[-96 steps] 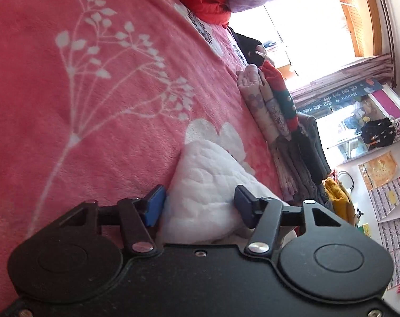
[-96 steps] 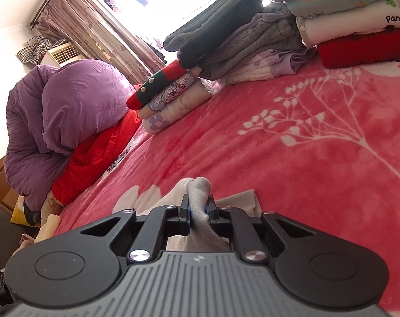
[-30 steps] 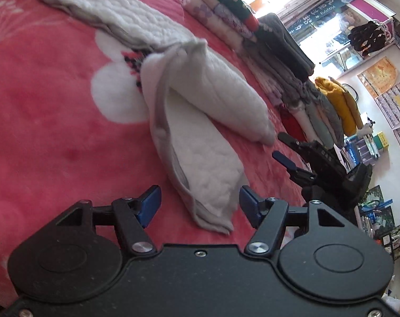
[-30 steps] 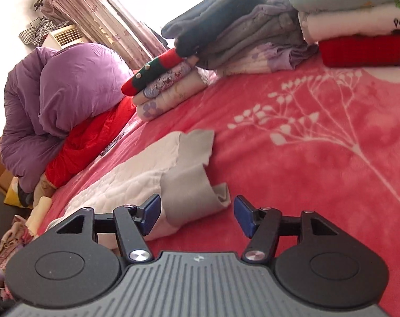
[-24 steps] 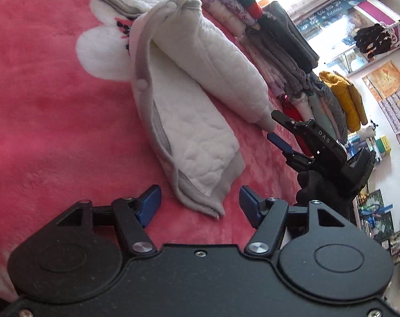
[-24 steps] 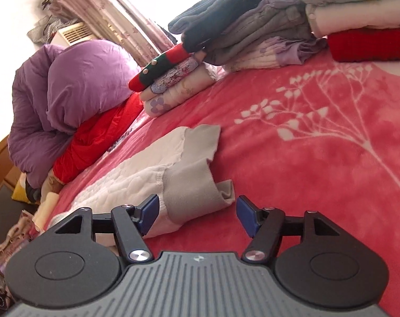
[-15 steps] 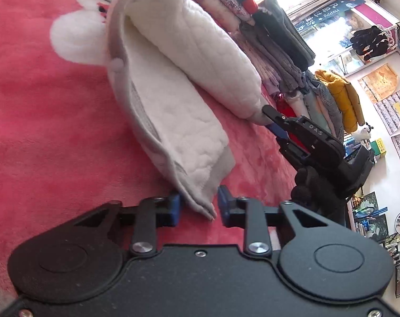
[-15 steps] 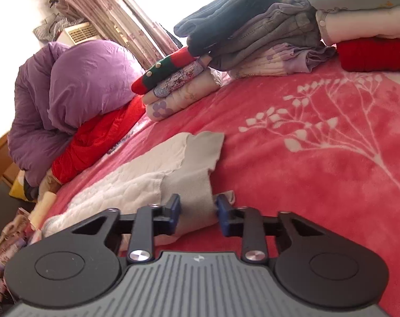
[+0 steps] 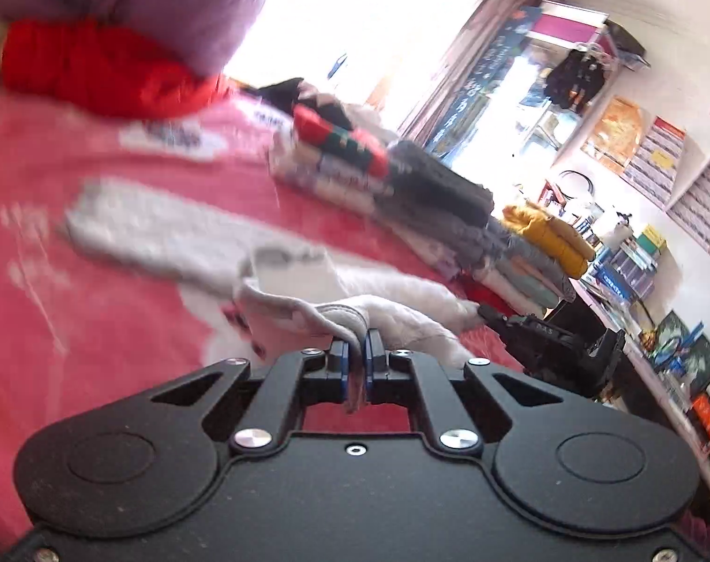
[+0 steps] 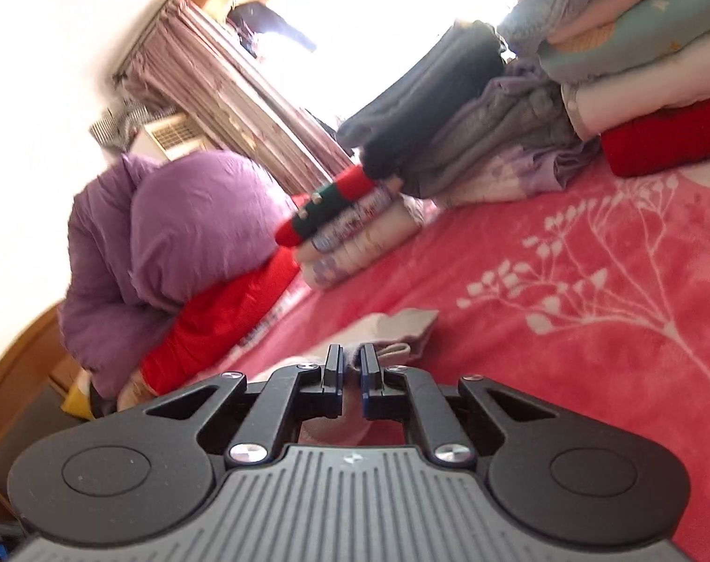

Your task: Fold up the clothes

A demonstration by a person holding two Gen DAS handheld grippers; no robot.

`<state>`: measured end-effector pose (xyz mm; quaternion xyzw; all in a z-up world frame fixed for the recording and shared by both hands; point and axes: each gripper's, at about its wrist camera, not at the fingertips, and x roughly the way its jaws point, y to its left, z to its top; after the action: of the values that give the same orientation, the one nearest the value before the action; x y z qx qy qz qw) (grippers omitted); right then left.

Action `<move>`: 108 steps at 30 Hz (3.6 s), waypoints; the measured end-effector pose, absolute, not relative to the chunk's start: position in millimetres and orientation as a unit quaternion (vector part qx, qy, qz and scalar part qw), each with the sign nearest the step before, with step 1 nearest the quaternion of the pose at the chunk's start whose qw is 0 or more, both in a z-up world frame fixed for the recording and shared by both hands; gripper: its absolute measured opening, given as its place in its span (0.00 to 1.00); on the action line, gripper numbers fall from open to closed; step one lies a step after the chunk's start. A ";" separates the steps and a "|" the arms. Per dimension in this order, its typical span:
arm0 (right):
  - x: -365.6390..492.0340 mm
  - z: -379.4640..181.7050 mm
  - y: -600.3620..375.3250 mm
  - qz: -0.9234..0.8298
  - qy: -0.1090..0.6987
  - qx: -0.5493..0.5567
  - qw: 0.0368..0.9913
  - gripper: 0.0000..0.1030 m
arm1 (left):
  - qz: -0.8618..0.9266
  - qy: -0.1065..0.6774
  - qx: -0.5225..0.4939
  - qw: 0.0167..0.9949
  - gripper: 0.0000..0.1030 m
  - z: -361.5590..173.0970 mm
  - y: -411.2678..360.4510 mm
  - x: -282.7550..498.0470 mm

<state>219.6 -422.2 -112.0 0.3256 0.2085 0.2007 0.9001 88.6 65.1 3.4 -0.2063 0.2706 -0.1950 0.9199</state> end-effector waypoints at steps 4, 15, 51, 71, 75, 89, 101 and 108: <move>219.7 -104.8 -422.3 0.211 0.197 0.338 0.896 0.08 | -0.163 0.270 -0.195 0.929 0.03 23.9 105.2 105.0; 244.0 -137.6 -412.7 0.124 0.299 0.345 0.881 0.57 | 0.050 0.313 -0.290 0.903 0.47 -64.0 148.8 111.2; 208.0 -134.0 -401.9 0.211 0.295 0.331 0.871 0.08 | 0.092 0.264 -0.395 0.875 0.06 -88.2 158.3 77.5; 138.8 -148.2 -438.2 0.141 0.354 0.444 0.811 0.71 | 0.178 0.333 -0.398 0.836 0.53 -102.1 197.4 56.2; 150.9 -148.9 -411.6 0.148 0.380 0.392 0.824 0.63 | 0.185 0.348 -0.393 0.831 0.53 -107.5 192.9 54.7; 130.1 -130.3 -417.9 0.122 0.311 0.398 0.855 0.09 | 0.141 0.278 -0.247 0.917 0.09 -77.6 163.6 61.4; 134.4 -148.5 -416.7 0.081 0.377 0.364 0.848 0.41 | 0.123 0.354 -0.344 0.861 0.56 -116.9 198.5 81.9; 144.2 -147.5 -389.8 0.095 0.398 0.284 0.867 0.09 | 0.114 0.325 -0.223 0.912 0.07 -100.3 165.0 91.3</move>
<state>144.2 -389.8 -147.5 0.2845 0.3977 0.0945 0.8672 91.3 165.0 -100.3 -0.2230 0.3251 0.1141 0.9119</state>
